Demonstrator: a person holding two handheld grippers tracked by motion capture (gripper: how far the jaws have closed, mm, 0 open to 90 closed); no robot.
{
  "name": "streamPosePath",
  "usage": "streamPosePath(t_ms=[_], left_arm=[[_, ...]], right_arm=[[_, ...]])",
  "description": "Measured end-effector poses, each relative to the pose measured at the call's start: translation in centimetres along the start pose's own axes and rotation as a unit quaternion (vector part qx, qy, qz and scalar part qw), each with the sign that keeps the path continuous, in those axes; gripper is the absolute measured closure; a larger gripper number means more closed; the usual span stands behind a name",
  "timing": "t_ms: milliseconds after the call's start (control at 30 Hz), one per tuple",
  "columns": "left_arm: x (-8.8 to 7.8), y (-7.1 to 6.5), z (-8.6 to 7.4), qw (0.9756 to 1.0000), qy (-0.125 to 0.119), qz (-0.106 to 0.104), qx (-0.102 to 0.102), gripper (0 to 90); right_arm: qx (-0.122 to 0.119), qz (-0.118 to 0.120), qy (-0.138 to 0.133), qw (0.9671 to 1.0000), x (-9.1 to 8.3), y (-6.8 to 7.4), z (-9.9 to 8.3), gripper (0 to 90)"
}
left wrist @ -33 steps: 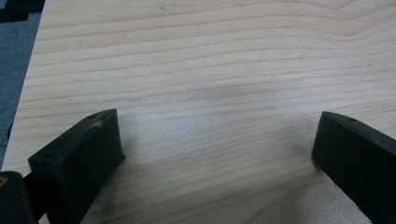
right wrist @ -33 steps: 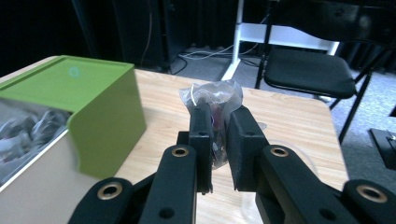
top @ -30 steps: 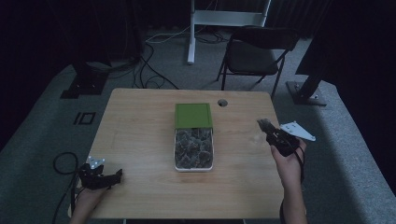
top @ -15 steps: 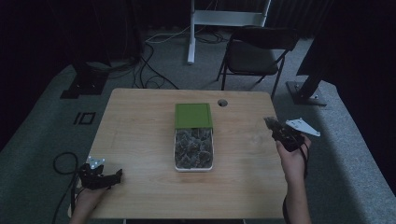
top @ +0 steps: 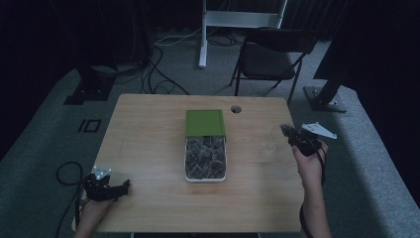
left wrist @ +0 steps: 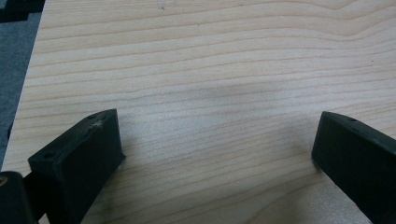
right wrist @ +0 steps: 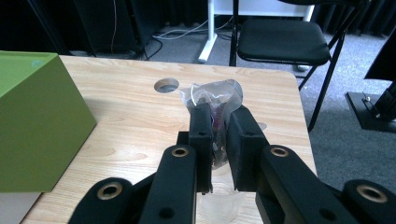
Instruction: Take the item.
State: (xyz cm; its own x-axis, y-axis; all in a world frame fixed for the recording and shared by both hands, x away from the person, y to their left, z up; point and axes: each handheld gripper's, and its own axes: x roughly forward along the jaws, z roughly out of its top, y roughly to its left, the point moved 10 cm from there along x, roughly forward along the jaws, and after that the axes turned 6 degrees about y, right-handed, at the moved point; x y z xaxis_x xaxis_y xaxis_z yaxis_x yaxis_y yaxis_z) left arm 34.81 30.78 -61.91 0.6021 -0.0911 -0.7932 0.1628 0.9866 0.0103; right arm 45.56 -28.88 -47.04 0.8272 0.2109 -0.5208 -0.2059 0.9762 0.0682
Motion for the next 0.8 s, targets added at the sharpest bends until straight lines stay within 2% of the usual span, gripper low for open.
streamPosePath(t_ms=[333, 433, 600, 800], left_arm=[[0.0, 0.0, 0.0, 1.0, 0.0, 0.0, 0.0, 2.2], [0.0, 0.0, 0.0, 1.0, 0.0, 0.0, 0.001, 2.2], [0.0, 0.0, 0.0, 1.0, 0.0, 0.0, 0.0, 2.2], [0.0, 0.0, 0.0, 1.0, 0.0, 0.0, 0.001, 2.2]], right_arm=[[0.001, 0.002, 0.019, 0.9998, 1.3, 0.1, -0.8, 81.1], [0.008, 0.003, 0.022, 0.9997, 1.7, -0.1, -1.0, 80.9], [0.004, -0.001, 0.028, 0.9996, 2.1, -0.3, -1.1, 80.8], [0.011, 0.002, 0.037, 0.9993, 2.7, -0.4, -1.2, 79.7]])
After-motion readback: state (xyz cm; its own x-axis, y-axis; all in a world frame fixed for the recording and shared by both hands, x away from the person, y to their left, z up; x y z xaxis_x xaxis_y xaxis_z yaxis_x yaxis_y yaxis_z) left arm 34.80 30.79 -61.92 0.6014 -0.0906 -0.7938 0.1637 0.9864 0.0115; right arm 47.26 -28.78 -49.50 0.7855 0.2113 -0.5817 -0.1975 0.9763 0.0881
